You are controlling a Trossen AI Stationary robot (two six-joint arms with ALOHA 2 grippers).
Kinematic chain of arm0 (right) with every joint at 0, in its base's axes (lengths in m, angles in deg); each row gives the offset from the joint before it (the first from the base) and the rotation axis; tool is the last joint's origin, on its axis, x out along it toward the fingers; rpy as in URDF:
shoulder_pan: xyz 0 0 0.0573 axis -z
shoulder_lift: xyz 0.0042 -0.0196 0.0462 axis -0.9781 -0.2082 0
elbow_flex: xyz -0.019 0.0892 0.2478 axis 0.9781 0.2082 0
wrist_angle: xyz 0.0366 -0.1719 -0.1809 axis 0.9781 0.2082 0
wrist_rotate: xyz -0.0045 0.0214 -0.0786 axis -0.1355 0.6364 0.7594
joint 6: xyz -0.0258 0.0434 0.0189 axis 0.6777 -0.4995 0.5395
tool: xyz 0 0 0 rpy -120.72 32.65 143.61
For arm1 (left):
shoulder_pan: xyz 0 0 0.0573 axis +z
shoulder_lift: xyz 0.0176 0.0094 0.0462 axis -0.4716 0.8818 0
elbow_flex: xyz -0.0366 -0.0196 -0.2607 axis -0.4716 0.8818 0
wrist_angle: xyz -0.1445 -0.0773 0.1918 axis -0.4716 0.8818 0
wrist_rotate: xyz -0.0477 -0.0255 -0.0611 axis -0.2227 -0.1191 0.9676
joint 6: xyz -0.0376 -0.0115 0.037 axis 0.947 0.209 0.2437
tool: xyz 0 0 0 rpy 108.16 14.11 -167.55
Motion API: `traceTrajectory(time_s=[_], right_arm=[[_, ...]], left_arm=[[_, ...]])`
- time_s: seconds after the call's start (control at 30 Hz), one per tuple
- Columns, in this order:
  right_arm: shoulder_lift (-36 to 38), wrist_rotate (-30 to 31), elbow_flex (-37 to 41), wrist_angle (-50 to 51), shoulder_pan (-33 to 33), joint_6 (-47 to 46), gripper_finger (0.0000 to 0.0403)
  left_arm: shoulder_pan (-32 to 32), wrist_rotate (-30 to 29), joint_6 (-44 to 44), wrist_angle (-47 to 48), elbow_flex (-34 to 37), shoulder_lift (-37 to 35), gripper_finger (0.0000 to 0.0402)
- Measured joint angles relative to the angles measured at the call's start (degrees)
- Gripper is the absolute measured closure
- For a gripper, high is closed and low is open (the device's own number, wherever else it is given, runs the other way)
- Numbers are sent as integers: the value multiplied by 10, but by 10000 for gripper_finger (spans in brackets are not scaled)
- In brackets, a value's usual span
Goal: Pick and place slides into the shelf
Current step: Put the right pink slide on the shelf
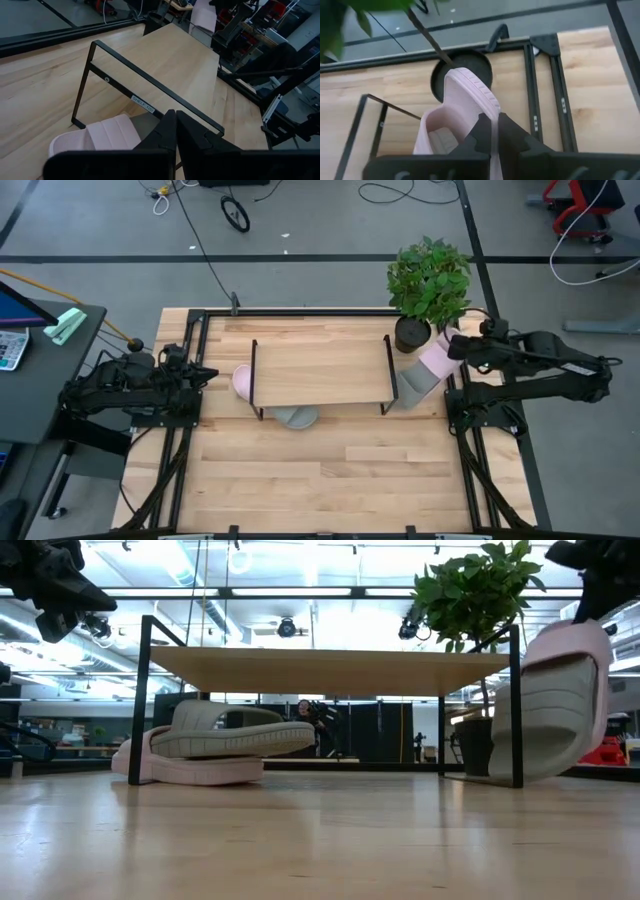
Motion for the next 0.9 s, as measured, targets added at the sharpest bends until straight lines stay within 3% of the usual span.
traceTrajectory(time_s=[0.33, 0.57, 0.73, 0.9], right_arm=[[-2, -37, -31, -1, 1, 135, 391], [-4, -58, -102, 0, -1, 301, 391], [-16, -140, -199, 1, 0, 381, 391], [-30, -234, -255, -14, 0, 373, 391]], left_arm=[[0, 0, 0, 0, 0, 0, 378], [0, 0, 0, 0, 0, 0, 388], [0, 0, 0, 0, 0, 0, 391], [0, 0, 0, 0, 0, 0, 382]])
